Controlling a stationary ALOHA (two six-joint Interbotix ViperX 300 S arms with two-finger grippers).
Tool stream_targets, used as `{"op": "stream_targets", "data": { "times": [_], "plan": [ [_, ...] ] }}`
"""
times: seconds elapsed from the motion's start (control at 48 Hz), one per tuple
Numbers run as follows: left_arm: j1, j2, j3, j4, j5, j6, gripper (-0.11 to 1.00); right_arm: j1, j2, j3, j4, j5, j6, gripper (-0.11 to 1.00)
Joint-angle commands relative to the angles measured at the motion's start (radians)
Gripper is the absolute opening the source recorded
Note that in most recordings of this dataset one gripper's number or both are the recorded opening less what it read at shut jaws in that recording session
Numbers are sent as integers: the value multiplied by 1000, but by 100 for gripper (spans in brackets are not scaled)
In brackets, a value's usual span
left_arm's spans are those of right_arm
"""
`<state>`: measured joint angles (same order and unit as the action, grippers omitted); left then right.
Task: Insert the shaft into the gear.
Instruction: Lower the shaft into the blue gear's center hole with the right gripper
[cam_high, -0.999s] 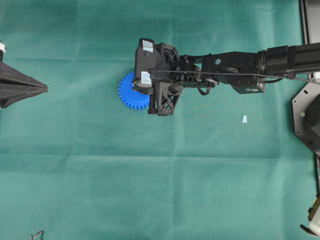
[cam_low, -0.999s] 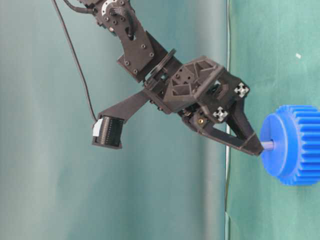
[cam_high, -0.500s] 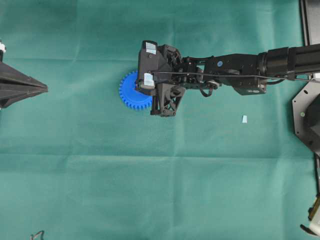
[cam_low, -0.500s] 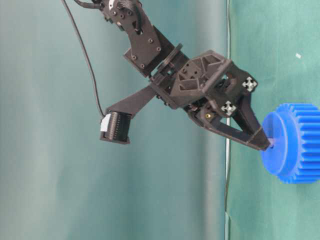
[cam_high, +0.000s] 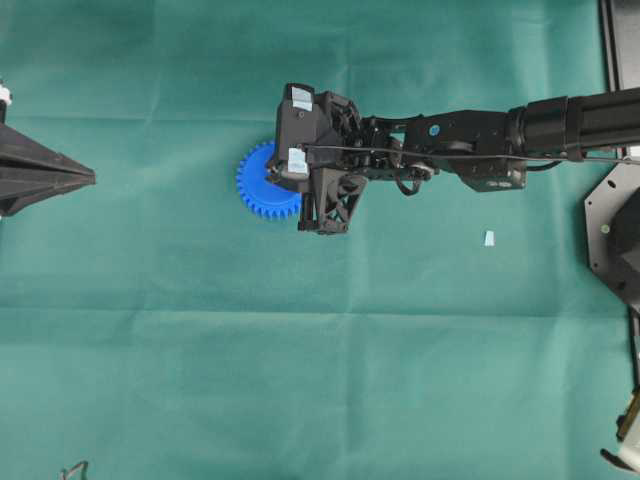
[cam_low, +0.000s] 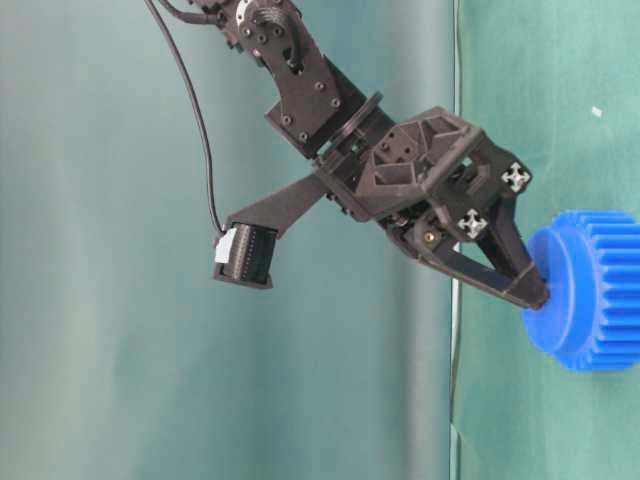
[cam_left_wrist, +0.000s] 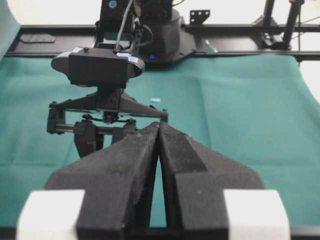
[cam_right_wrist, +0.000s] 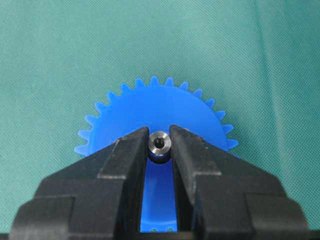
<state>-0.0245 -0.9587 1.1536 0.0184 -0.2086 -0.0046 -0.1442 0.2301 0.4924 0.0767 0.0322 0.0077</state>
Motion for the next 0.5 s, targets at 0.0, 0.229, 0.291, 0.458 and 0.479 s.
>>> {"op": "stream_targets", "data": {
  "times": [0.0,0.229,0.291,0.458,0.479],
  "plan": [
    [3,8,-23,2,-6,-2,0,3,-9,-14,2,-2,-2,17],
    [2,8,-23,2,-6,-2,0,3,-9,-15,3,8,0,26],
    [2,8,-23,2,-6,-2,0,3,-9,-17,2,8,0,43],
    [2,8,-23,2,-6,-2,0,3,-18,-17,3,8,-2,87],
    [2,8,-23,2,-6,-2,0,3,-20,-17,2,8,-2,90]
  ]
}}
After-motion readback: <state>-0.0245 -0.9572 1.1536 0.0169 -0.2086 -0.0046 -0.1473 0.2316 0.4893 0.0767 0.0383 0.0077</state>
